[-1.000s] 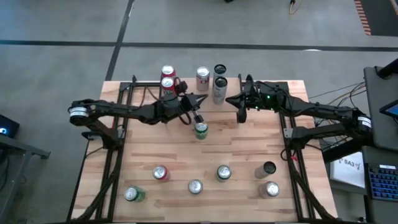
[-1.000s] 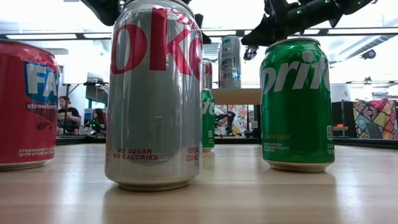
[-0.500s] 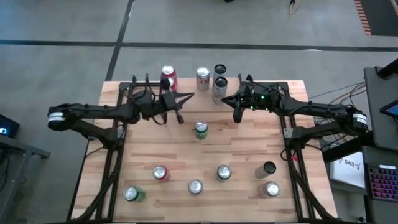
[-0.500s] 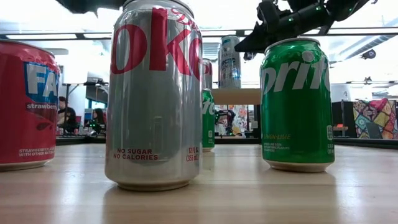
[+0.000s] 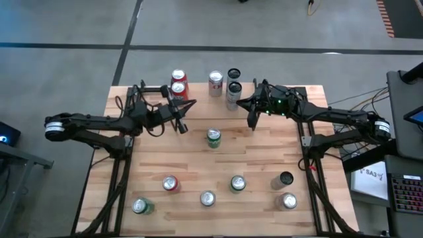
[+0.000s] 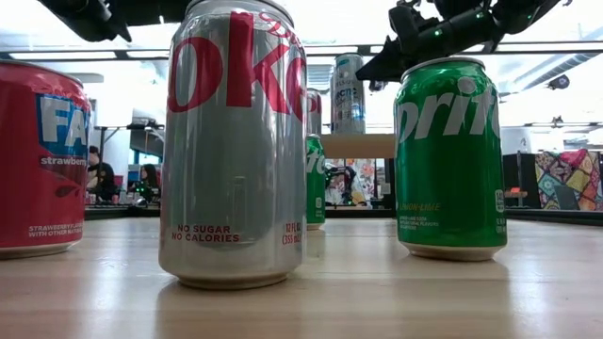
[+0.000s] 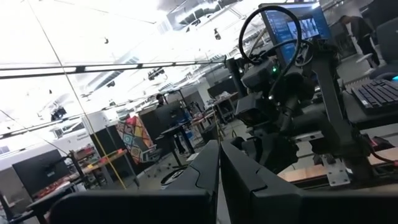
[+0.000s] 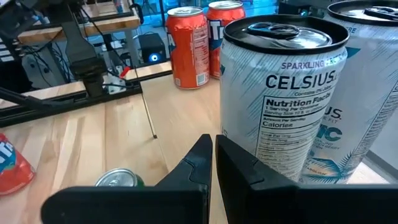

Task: Place canned beverage on shelf
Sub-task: Put the left white-blue soda can on the shelf aligned with the other white-blue soda can

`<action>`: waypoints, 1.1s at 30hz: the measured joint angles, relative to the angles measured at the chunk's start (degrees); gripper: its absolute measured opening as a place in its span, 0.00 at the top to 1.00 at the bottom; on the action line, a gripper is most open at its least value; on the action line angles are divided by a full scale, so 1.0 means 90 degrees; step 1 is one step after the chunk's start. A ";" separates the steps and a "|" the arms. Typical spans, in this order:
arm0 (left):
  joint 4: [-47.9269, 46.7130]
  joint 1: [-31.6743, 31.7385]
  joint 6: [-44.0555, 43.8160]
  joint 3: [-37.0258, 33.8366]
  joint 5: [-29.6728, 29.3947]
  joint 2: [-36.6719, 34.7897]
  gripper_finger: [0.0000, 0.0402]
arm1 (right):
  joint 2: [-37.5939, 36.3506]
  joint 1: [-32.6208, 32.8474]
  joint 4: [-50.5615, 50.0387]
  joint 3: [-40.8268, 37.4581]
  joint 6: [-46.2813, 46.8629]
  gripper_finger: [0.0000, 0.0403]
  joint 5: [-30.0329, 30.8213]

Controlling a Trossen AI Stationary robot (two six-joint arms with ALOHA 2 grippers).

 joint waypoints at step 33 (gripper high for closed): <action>0.0032 0.0015 -0.0075 0.0007 -0.0010 0.0121 1.00 | -0.0015 -0.0027 0.0100 0.0000 -0.0492 0.97 -0.0221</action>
